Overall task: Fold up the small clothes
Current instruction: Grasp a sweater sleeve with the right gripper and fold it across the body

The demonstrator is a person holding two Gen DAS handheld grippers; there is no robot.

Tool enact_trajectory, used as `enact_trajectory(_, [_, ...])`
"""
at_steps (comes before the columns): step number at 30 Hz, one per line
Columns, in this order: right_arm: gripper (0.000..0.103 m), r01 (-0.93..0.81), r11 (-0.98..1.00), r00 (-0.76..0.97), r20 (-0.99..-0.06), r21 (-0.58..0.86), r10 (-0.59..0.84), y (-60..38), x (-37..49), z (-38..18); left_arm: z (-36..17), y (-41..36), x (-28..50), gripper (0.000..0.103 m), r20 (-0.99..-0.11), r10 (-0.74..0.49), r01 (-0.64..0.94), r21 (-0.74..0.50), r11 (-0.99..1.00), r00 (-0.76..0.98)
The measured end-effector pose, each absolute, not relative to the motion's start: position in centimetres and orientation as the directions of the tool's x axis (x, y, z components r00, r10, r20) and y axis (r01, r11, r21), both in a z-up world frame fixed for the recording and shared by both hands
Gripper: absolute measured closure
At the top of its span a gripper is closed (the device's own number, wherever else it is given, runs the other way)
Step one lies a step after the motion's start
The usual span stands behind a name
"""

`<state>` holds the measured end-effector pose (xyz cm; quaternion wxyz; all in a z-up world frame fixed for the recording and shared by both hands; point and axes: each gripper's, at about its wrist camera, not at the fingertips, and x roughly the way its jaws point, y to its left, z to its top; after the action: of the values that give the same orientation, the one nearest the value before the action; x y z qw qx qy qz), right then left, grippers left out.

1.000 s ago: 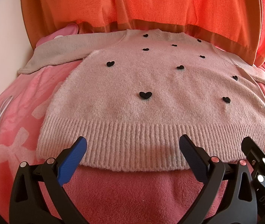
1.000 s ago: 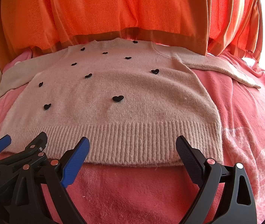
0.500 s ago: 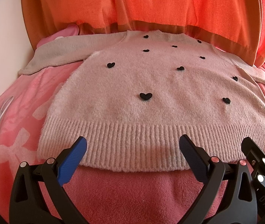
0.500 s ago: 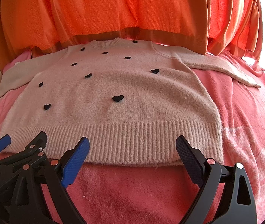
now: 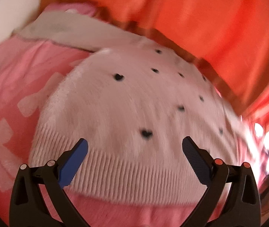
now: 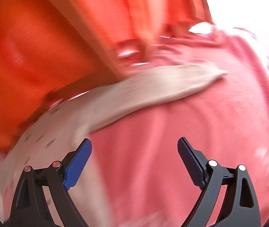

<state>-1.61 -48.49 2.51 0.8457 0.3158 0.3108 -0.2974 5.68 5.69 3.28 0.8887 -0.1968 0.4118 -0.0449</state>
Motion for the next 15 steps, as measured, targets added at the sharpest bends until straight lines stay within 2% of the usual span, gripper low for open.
enact_trajectory(3, [0.015,0.757,0.522,0.595,-0.744,0.393,-0.304,-54.5,-0.8,-0.1,3.3,5.3,8.4,0.005,-0.716,-0.239,-0.112,-0.405,0.907,0.656])
enact_trajectory(8, [0.025,0.779,0.373,0.616,-0.728,0.504,-0.302,-59.6,0.3,-2.7,2.6,4.1,11.8,0.005,-0.706,-0.273,-0.125,-0.456,0.881,0.653])
enact_trajectory(9, [0.033,0.784,0.374,0.611,-0.723,0.496,-0.321,-59.9,0.9,-2.5,2.5,3.9,12.1,0.006,-0.705,-0.277,-0.121,-0.457,0.881,0.653])
enact_trajectory(10, [0.050,0.777,0.386,0.618,-0.722,0.498,-0.312,-60.3,1.8,-2.3,2.3,3.7,12.4,0.005,-0.705,-0.278,-0.115,-0.454,0.883,0.653])
enact_trajectory(11, [0.062,0.769,0.400,0.624,-0.723,0.499,-0.298,-60.8,2.7,-2.1,2.1,3.6,12.7,0.005,-0.697,-0.276,-0.106,-0.452,0.886,0.662])
enact_trajectory(12, [0.088,0.768,0.417,0.622,-0.723,0.487,-0.301,-60.8,3.7,-1.6,1.9,3.6,12.8,0.006,-0.691,-0.271,-0.105,-0.449,0.887,0.670])
enact_trajectory(13, [0.093,0.762,0.455,0.625,-0.707,0.461,-0.331,-60.2,5.1,0.0,1.7,3.7,12.8,0.006,-0.692,-0.265,-0.107,-0.445,0.889,0.672])
enact_trajectory(15, [0.094,0.702,0.582,0.683,-0.619,0.410,-0.387,-56.3,7.7,4.2,1.4,4.0,13.1,0.006,-0.711,-0.256,-0.105,-0.422,0.901,0.655])
